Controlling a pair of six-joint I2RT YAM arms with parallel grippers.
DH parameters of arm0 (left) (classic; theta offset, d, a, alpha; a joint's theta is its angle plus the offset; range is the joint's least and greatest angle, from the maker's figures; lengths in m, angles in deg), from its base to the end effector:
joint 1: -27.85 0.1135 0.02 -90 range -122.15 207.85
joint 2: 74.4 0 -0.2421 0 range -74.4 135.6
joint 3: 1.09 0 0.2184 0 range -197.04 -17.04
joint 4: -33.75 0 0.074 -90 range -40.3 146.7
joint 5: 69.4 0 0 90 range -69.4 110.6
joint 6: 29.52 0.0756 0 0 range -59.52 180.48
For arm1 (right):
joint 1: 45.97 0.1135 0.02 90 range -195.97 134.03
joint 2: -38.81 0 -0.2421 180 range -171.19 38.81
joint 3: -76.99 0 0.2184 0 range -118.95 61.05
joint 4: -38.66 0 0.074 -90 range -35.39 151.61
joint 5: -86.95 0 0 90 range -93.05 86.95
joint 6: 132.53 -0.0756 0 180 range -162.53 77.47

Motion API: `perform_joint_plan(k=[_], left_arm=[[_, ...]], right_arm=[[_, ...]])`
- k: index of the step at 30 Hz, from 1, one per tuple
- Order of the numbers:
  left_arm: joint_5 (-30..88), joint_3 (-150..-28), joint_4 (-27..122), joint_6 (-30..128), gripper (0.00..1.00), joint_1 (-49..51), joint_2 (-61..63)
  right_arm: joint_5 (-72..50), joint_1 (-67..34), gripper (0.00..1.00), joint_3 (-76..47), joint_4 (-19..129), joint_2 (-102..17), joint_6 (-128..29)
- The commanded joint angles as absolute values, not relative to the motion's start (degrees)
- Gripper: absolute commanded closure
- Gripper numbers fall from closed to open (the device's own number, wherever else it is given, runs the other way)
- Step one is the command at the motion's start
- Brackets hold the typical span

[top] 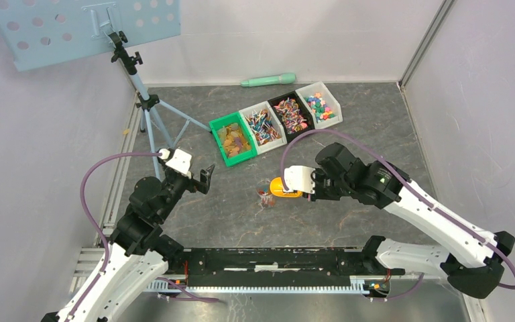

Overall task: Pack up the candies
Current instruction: Place the fake candies in the packing bottle.

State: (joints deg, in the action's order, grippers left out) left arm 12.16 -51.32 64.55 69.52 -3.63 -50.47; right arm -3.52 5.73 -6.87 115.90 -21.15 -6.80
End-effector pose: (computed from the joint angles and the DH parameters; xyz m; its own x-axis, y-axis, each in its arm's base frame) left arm 0.1276 -0.0651 0.2968 -0.0045 0.1850 -0.9827 0.3974 0.9021 0.1680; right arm 0.1159 0.1478 0.2916 0.0564 -0.8707 -0.4885 -0.9298 0.1324 -0.3433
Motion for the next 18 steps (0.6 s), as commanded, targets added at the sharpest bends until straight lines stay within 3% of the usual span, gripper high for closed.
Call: perform_joint_plan(k=[1,18], left_arm=[[12.08,-51.27,62.90,69.21,0.00,-3.66,-51.06],[12.08,-51.28,62.93,69.19,0.00,-3.67,-51.37]], right_arm=[[-0.44,6.42,1.00,-9.58,116.70,-21.82,-7.95],[2.82,8.82,1.00,-13.18,118.35,-23.78,-8.97]])
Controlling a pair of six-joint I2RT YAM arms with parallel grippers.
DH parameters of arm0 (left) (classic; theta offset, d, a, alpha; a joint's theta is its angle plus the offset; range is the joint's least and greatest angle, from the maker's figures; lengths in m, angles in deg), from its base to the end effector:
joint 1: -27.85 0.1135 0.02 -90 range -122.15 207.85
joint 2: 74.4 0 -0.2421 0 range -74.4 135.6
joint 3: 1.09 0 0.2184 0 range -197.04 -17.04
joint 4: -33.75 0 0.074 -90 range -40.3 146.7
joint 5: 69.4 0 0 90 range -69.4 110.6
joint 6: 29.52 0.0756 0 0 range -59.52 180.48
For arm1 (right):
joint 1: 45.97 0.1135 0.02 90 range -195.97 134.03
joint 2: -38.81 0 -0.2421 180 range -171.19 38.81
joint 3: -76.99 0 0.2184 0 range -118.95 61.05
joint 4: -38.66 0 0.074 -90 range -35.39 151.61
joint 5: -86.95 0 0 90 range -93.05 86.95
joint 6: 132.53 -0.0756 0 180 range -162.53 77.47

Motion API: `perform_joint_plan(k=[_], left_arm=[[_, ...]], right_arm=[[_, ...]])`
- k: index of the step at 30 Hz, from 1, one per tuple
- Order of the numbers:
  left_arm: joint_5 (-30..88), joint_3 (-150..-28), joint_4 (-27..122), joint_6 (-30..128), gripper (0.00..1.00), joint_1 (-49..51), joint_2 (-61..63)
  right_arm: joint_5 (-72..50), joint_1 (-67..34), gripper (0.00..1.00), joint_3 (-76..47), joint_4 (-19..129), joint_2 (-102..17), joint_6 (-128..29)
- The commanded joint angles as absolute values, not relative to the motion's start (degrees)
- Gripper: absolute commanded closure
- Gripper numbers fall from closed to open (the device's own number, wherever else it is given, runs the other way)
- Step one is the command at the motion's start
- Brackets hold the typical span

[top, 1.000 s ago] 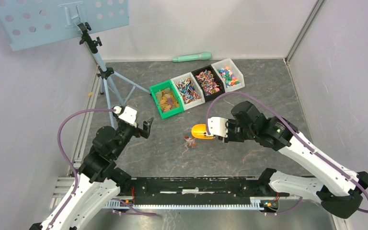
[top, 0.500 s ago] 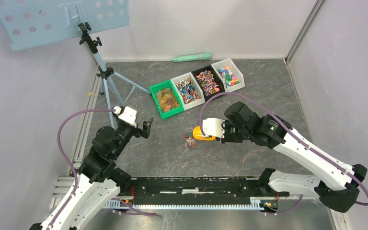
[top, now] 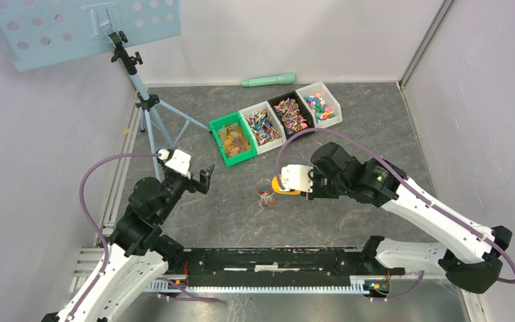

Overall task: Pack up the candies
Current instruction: Place the fake candies in the packing bottle.

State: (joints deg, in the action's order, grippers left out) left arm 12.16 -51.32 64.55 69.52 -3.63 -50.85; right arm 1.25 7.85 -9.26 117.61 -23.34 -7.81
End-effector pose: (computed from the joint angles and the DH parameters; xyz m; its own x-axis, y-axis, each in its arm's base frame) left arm 0.1266 -0.0645 0.2976 0.0010 0.1816 -0.9834 0.3965 0.9027 0.1671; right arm 0.1181 0.1518 0.2946 0.0472 -0.8976 -0.4383 -0.9156 0.1366 -0.3783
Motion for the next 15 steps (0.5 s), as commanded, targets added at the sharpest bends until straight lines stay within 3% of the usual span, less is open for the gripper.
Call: perform_joint_plan(k=[1,15], left_arm=[[12.01,-51.27,62.93,69.27,0.00,-3.63,-51.46],[11.99,-51.30,62.94,69.36,0.00,-3.59,-51.65]], right_arm=[[2.92,9.03,1.00,-13.69,118.55,-24.12,-9.16],[5.72,11.94,1.00,-16.32,120.92,-26.48,-10.89]])
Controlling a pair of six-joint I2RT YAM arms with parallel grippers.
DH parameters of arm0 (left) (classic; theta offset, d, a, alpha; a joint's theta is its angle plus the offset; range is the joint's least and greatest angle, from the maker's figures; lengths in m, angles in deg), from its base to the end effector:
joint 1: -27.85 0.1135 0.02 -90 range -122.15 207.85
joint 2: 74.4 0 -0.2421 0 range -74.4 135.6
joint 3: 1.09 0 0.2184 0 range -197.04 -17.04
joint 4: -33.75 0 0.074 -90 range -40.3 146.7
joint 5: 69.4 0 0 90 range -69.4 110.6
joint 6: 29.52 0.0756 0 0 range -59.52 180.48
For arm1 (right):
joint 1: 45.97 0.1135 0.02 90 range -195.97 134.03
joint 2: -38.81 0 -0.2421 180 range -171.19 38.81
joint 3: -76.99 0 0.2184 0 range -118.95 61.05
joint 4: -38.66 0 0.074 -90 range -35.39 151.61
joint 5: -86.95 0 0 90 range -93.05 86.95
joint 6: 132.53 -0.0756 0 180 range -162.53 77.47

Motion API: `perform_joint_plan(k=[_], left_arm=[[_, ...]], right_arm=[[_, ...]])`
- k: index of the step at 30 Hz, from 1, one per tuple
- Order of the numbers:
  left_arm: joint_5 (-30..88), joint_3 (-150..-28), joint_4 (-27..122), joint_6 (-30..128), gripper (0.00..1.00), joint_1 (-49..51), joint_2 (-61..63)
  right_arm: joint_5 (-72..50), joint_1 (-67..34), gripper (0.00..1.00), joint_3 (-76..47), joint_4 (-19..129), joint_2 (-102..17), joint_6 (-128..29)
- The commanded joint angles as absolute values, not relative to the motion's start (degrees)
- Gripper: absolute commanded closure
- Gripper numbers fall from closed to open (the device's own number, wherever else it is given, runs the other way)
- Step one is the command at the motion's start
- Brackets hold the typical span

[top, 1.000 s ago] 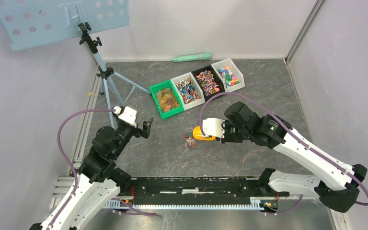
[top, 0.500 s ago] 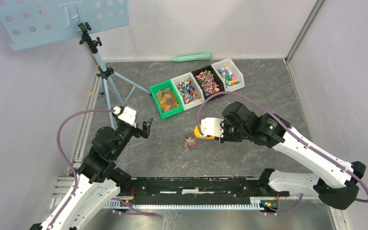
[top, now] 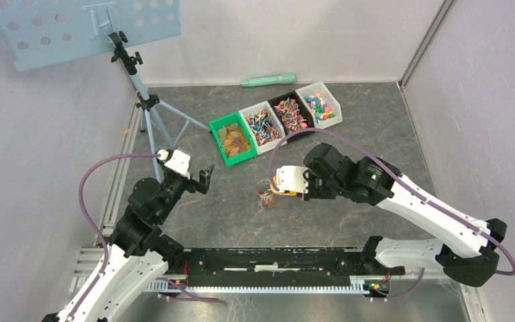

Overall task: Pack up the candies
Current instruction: Place the fake candies in the packing bottle.

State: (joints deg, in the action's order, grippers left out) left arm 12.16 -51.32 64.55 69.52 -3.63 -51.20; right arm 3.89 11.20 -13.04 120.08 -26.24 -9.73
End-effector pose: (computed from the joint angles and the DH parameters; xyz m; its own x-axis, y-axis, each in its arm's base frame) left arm 0.1256 -0.0639 0.2983 0.0062 0.1785 -0.9839 0.3956 0.9032 0.1663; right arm 0.1152 0.1616 0.3010 0.0525 -0.9105 -0.4101 -0.9154 0.1202 -0.3841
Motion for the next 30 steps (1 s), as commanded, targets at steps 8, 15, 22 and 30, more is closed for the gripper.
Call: perform_joint_plan(k=[8,15,22,30], left_arm=[[11.87,-51.24,62.90,69.47,0.00,-3.68,-51.99],[11.75,-51.24,62.90,69.45,0.00,-3.62,-52.20],[11.71,-51.20,62.86,69.41,0.00,-3.62,-52.43],[14.86,-51.04,61.93,68.00,0.00,-3.61,-51.63]], right_arm=[[7.01,12.61,1.00,-16.25,121.25,-26.85,-11.07],[8.35,12.92,1.00,-15.93,121.15,-26.74,-10.92],[8.56,12.90,1.00,-18.07,121.22,-26.37,-11.50],[5.52,12.92,1.00,-20.55,118.02,-24.81,-15.52]])
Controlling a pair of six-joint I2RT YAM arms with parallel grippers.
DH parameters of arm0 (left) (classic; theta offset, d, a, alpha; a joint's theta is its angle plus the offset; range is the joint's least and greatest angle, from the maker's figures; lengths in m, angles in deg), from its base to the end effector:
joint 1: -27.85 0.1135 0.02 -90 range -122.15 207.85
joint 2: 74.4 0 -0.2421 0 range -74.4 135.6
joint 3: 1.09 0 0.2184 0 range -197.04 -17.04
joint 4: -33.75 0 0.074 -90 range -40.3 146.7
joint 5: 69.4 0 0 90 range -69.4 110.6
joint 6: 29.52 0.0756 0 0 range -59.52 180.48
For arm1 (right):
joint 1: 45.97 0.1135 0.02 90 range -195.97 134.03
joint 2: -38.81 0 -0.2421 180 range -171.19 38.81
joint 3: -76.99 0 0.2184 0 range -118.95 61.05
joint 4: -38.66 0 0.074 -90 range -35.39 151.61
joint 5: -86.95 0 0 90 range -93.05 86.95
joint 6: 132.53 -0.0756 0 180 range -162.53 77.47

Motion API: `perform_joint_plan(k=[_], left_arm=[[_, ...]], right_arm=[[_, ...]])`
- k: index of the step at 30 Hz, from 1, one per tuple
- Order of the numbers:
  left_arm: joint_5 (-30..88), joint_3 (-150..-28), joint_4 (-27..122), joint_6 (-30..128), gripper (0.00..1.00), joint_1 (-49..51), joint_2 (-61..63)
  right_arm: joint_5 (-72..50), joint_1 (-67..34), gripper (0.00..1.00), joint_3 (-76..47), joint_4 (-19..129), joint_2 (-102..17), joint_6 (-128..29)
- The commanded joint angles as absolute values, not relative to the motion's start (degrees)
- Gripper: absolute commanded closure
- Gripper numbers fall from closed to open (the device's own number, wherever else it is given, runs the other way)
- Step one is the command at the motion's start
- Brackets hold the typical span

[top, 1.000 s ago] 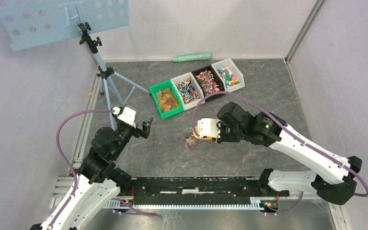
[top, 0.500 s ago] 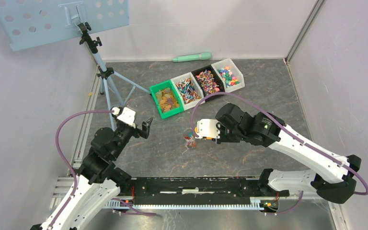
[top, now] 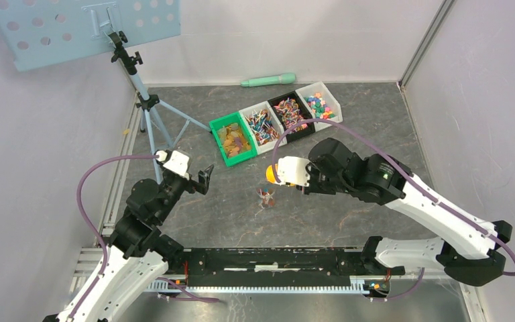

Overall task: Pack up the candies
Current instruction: Place the fake candies in the packing bottle, then adjust the spatula.

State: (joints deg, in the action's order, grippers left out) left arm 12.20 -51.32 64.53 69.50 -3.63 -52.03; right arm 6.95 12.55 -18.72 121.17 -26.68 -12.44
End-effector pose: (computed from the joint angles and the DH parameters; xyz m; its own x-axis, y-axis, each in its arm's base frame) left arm 0.1233 -0.0625 0.3001 0.0186 0.1705 -0.9852 0.3941 0.9043 0.1639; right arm 0.1152 0.1629 0.3263 0.0358 -0.8870 -0.4604 -0.8858 0.1851 -0.4255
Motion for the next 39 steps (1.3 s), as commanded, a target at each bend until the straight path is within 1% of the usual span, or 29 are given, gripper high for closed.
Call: perform_joint_plan(k=[1,3,5,7,11,14,16,17,19,21,23,25,26,28,30,32,37,39], left_arm=[[16.62,-50.94,61.43,68.06,0.00,-3.61,-51.62],[21.32,-51.34,60.18,67.97,0.00,-3.63,-51.63],[29.61,-52.36,59.27,68.42,0.00,-3.67,-51.34],[35.37,-53.52,57.83,67.47,0.00,-3.61,-50.58],[40.72,-54.94,56.85,65.42,0.00,-3.66,-49.55],[54.27,-54.96,57.05,71.72,0.00,-3.61,-50.46],[61.31,-56.27,58.32,73.97,0.01,-3.70,-50.03],[64.34,-57.66,60.18,76.39,0.03,-3.61,-49.16],[70.10,-60.49,65.02,81.38,0.11,-3.66,-46.99],[73.58,-62.82,68.50,84.66,0.27,-3.67,-44.23],[76.12,-65.08,71.62,86.97,0.38,-3.66,-41.46],[78.40,-67.31,75.42,89.34,0.44,-3.64,-38.61],[79.45,-68.39,77.24,90.17,0.46,-3.67,-37.16],[80.01,-69.20,77.97,89.83,0.46,-3.78,-35.31],[79.48,-68.92,77.95,89.86,0.40,-4.05,-34.28],[77.97,-68.23,77.19,89.40,0.37,-4.66,-33.92],[76.23,-66.26,72.54,86.98,0.33,-6.26,-33.26],[75.48,-66.32,72.05,86.86,0.33,-7.13,-32.47]], right_arm=[[4.99,12.91,1.00,-19.93,117.16,-24.29,-16.12],[3.90,12.91,1.00,-19.24,115.09,-23.48,-18.05],[2.85,12.92,1.00,-18.89,113.00,-22.84,-20.33],[1.95,12.89,1.00,-18.68,110.87,-22.45,-23.17],[0.12,12.91,1.00,-18.26,107.67,-21.58,-26.56],[-4.75,12.87,1.00,-15.38,103.54,-19.47,-27.48],[-8.06,12.92,1.00,-13.93,102.03,-18.81,-27.59],[-9.36,12.89,1.00,-13.28,101.58,-18.48,-27.66],[-11.01,12.92,1.00,-11.96,100.64,-18.00,-27.61],[-12.31,12.91,1.00,-10.76,99.89,-17.79,-27.28],[-13.39,12.87,1.00,-9.62,98.89,-17.61,-27.23],[-14.19,12.91,1.00,-9.22,98.29,-17.74,-27.19],[-14.40,12.92,1.00,-9.19,98.02,-17.79,-27.16],[-14.52,12.89,1.00,-9.27,97.56,-17.70,-26.99],[-14.56,12.86,1.00,-9.64,97.21,-17.53,-26.84],[-14.69,12.92,1.00,-9.57,96.58,-17.03,-26.72],[-15.75,12.92,1.00,-9.32,95.48,-17.30,-26.97],[-16.05,12.89,1.00,-9.27,94.83,-17.57,-27.41]])
